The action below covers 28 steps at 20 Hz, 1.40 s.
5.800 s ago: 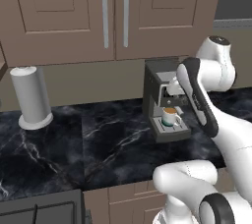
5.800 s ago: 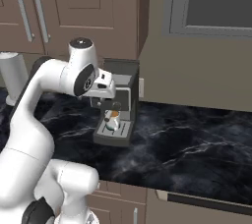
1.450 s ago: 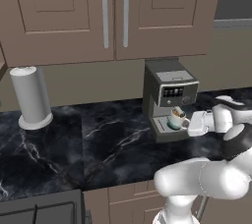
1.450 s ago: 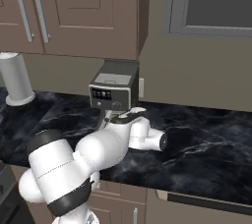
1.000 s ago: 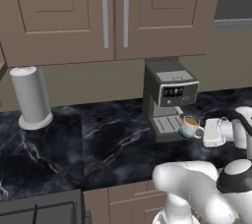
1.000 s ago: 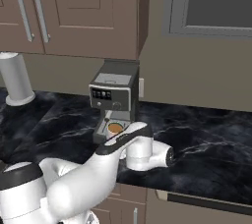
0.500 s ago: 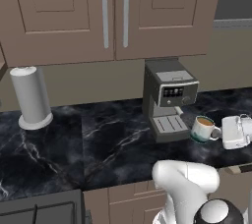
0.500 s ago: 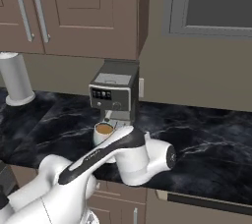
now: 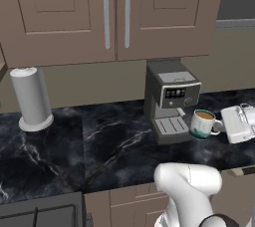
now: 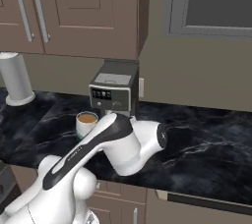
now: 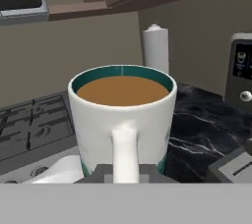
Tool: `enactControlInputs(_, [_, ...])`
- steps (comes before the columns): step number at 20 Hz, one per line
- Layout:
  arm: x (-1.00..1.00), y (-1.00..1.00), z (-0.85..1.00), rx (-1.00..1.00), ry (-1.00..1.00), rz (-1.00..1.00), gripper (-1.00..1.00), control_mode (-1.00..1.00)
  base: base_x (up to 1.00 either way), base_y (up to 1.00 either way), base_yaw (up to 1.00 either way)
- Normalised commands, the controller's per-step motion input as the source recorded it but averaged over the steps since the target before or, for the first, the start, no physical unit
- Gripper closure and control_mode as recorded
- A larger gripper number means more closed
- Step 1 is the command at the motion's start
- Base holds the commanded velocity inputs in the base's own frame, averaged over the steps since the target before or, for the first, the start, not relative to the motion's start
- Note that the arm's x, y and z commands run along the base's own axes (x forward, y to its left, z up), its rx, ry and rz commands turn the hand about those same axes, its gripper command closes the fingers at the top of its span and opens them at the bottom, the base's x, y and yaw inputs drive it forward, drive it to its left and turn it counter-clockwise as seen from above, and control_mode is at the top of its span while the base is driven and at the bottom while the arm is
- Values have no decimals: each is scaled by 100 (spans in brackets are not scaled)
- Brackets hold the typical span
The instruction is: Pick up the brewed coffee from the coffee machine and place it next to the breakfast plate on the dining counter.
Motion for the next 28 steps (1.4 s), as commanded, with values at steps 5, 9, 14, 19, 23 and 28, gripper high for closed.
enactControlInputs(5, [14,0,27,0,0,7,100,-100,0,0,0])
enactControlInputs(9, [9,0,2,-4,-13,2,100,-100,0,0,0])
enactControlInputs(14, [3,0,0,-7,-17,0,100,-100,0,0,0])
enactControlInputs(19, [0,0,0,0,0,0,100,100,1,0,0])
enactControlInputs(23, [0,0,0,0,0,0,100,100,-19,0,0])
enactControlInputs(28, [0,0,0,0,0,0,100,100,-79,-23,-3])
